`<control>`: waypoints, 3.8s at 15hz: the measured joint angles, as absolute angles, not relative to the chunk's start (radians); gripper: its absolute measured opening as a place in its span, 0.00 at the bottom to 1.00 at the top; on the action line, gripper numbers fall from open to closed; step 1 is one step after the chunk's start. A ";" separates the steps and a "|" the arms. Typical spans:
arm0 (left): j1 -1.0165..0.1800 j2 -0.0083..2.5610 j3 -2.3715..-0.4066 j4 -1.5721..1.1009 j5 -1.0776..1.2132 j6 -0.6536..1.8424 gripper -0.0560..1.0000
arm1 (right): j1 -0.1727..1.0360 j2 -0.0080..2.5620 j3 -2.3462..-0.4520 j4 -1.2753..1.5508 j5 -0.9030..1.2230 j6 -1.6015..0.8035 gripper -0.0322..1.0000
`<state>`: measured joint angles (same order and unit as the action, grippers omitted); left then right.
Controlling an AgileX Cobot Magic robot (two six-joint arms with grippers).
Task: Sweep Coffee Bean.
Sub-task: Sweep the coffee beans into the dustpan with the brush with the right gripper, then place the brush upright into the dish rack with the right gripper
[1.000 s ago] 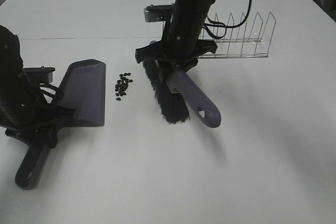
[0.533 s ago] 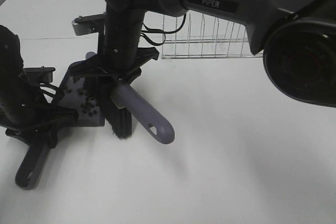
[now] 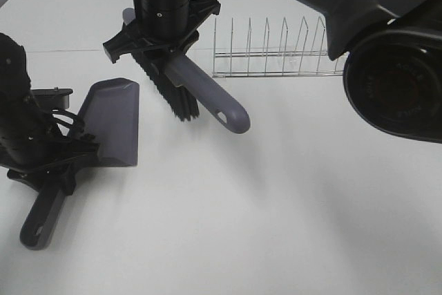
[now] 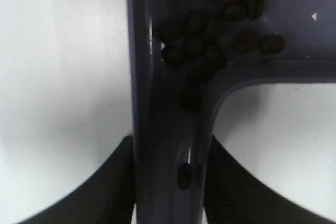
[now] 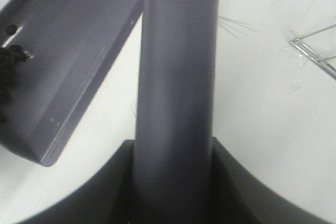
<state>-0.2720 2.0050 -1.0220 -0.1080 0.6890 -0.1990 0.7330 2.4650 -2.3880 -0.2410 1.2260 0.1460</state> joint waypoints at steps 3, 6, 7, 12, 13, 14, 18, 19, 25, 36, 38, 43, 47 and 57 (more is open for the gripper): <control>-0.272 2.005 -1.022 -0.108 0.689 -0.199 0.36 | 0.698 2.465 -2.389 -0.286 1.232 0.141 0.31; -0.272 2.005 -1.022 -0.108 0.689 -0.199 0.36 | 0.635 2.465 -2.354 -0.287 1.232 0.134 0.31; -0.272 2.005 -1.022 -0.108 0.690 -0.199 0.36 | 0.624 2.465 -2.332 -0.284 1.233 0.121 0.31; -0.272 2.005 -1.022 -0.108 0.690 -0.199 0.36 | 0.629 2.539 -2.309 -0.120 1.228 0.112 0.31; -0.272 2.005 -1.022 -0.108 0.690 -0.199 0.36 | 0.629 2.538 -2.309 -0.085 1.225 0.105 0.31; -0.272 2.005 -1.022 -0.108 0.690 -0.199 0.36 | 0.629 2.538 -2.309 -0.054 1.225 0.086 0.31; -0.272 2.005 -1.022 -0.108 0.690 -0.199 0.36 | 0.629 2.493 -2.322 -0.061 1.232 0.064 0.31; -0.272 2.005 -1.022 -0.108 0.690 -0.199 0.36 | 0.629 2.459 -2.325 -0.098 1.231 0.064 0.31; -0.272 2.005 -1.022 -0.108 0.690 -0.198 0.36 | 0.551 2.305 -2.333 -0.236 1.232 0.063 0.31; -0.272 2.005 -1.022 -0.108 0.690 -0.197 0.36 | 0.139 2.103 -1.935 -0.136 1.232 0.062 0.31; -0.272 2.005 -1.022 -0.108 0.690 -0.197 0.36 | 0.139 2.093 -1.836 -0.121 1.232 0.085 0.31; -0.272 2.005 -1.022 -0.108 0.690 -0.196 0.36 | 0.139 2.098 -1.760 -0.164 1.228 0.117 0.31; -0.272 2.005 -1.022 -0.108 0.690 -0.196 0.36 | 0.139 2.106 -1.760 -0.138 1.114 0.121 0.31; -0.272 2.005 -1.022 -0.108 0.690 -0.196 0.36 | 0.139 2.193 -1.758 -0.188 1.071 0.141 0.31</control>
